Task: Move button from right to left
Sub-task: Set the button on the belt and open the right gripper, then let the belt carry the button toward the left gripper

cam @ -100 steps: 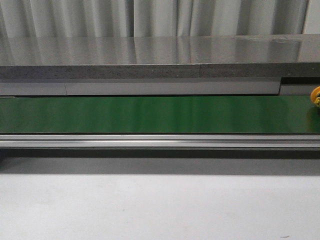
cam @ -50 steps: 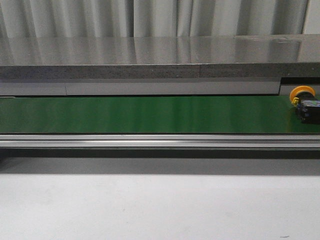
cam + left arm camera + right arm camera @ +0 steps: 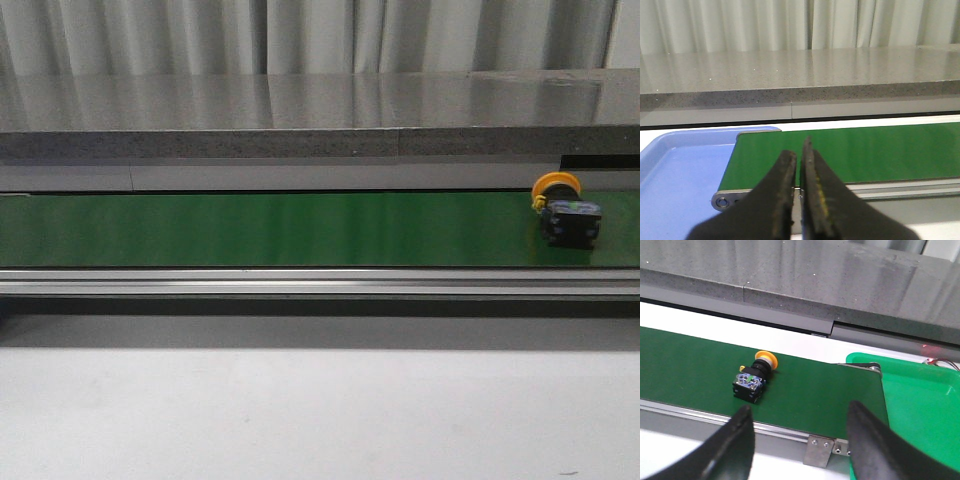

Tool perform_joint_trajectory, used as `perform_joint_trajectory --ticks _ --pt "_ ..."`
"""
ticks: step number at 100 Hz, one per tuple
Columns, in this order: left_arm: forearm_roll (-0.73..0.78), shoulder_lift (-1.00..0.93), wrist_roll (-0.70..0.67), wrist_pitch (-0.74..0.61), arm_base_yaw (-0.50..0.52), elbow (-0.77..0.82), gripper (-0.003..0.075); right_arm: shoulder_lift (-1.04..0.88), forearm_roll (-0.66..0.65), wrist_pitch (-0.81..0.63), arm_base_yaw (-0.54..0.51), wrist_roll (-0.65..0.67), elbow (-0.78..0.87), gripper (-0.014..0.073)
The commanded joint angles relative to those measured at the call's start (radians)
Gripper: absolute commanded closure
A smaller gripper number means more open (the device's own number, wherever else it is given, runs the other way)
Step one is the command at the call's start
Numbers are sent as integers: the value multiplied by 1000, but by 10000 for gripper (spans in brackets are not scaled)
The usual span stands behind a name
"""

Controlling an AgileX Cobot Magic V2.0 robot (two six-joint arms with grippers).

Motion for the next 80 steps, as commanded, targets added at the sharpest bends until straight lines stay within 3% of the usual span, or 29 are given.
perform_joint_trajectory --ticks 1,30,80 --pt "-10 -37 -11 -80 -5 40 715 7 8 -63 1 -8 -24 358" --pt "-10 -37 -11 -80 -5 40 715 7 8 -52 1 -8 -24 669" --pt "-10 -37 -11 -80 -5 40 715 7 8 -20 1 -8 -24 662"
